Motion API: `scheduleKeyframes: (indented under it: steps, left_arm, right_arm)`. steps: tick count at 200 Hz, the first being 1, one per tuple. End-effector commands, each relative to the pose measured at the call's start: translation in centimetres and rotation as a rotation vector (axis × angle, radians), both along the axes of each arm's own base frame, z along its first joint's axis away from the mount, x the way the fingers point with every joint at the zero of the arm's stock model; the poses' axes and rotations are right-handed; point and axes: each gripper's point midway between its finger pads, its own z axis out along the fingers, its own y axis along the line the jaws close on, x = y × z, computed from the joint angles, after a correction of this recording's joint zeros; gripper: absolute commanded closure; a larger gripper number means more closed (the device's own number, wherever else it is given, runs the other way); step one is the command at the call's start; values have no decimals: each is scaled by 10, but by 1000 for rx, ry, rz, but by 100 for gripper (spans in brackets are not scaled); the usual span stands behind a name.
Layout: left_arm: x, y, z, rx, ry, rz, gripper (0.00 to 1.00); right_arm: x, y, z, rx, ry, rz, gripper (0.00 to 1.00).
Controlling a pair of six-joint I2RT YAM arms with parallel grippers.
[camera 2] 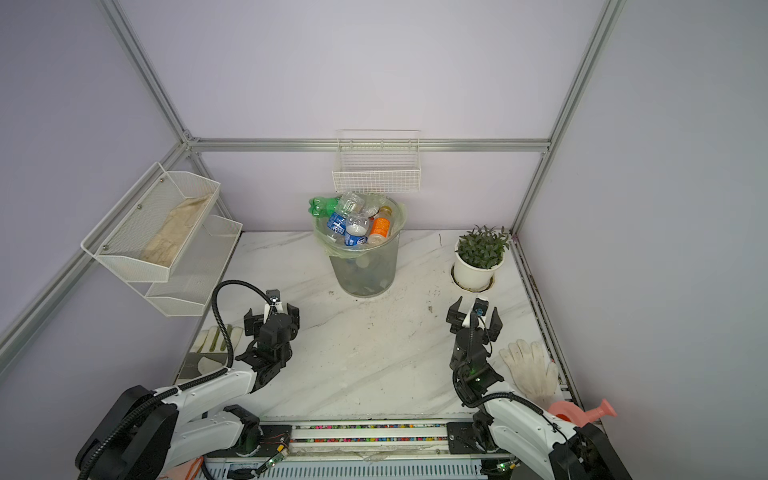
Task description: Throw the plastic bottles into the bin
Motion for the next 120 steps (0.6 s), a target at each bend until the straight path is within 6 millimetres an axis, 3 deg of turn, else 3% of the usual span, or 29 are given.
scheduleKeyframes:
  steps: [1, 62, 120]
  left_arm:
    - [2, 8, 9, -18, -85, 39, 0]
    - [20, 4, 13, 12, -112, 35, 0]
    - [26, 3, 26, 17, -220, 27, 0]
  right_arm:
    - [9, -2, 13, 54, -76, -8, 4]
    - [31, -10, 9, 56, -121, -35, 6]
    - [33, -19, 8, 87, -182, -59, 3]
